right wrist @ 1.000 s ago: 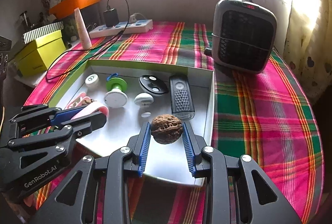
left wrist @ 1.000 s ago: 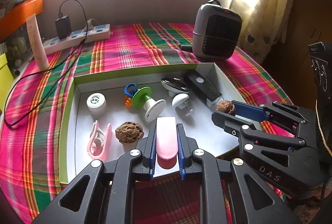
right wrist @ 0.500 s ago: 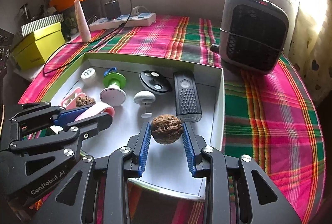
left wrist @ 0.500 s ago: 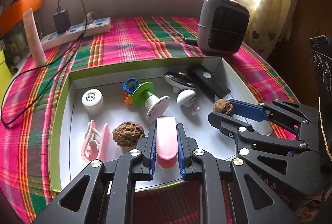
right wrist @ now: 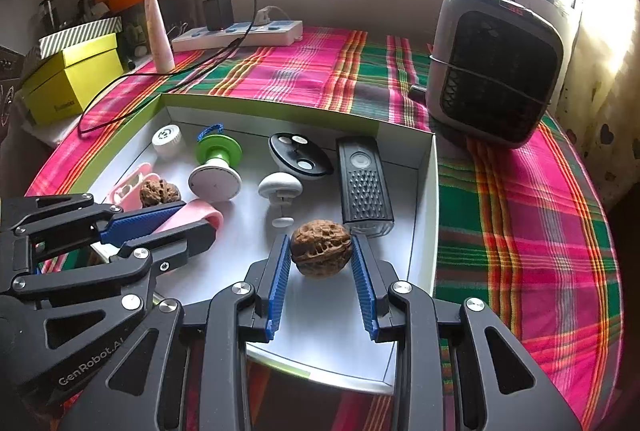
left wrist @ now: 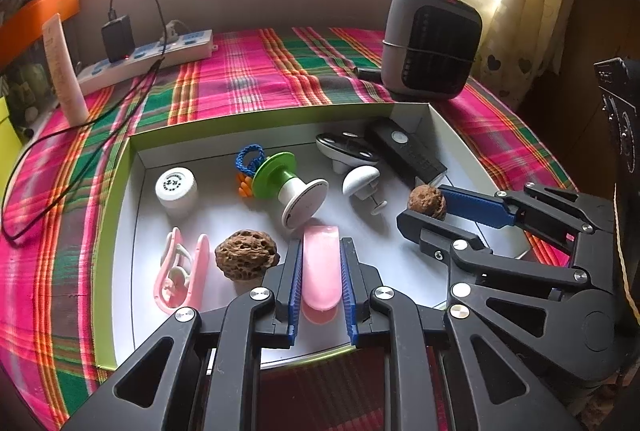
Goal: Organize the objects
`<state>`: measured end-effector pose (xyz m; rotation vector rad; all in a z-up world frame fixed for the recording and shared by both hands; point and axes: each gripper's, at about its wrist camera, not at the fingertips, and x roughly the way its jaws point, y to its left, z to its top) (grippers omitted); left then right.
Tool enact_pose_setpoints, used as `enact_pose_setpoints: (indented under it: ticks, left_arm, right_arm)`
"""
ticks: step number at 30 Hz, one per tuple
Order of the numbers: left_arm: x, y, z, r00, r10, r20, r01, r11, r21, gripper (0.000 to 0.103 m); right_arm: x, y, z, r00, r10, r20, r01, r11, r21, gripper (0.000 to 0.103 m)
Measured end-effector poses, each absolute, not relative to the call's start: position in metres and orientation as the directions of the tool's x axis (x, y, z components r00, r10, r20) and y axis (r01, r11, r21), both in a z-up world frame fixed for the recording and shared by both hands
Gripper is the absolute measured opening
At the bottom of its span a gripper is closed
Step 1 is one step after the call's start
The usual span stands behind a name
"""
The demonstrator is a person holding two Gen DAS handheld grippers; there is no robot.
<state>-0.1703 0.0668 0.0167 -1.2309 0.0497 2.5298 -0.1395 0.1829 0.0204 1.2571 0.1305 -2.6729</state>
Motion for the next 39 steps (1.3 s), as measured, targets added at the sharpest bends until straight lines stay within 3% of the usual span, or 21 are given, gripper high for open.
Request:
enact_pose_setpoints:
  ticks: [14,18,39]
  left_arm:
    - [-0.166,0.064,0.021,-0.584,0.263,-0.768,-0.296,-0.950,-0.101,0.031]
    - [-0.160,0.063,0.023,-0.590,0.261,-0.764,-0.290,-0.952,-0.101,0.031]
    - [-0.105,0.053,0.044,-0.676,0.207,-0.707,-0.228,-0.971,-0.067,0.033]
  right_arm:
    - [-0.136,0.186,0.024,-0.635,-0.113,-0.764,0.176,-0.984,-0.001,0.035]
    - [-0.130,0.188,0.028,-0.645,-0.115,-0.755,0.164,-0.986,0.010,0.040]
    - [-0.074,0.185,0.046,-0.698,-0.134,-0.703,0.127,-0.990,0.062,0.040]
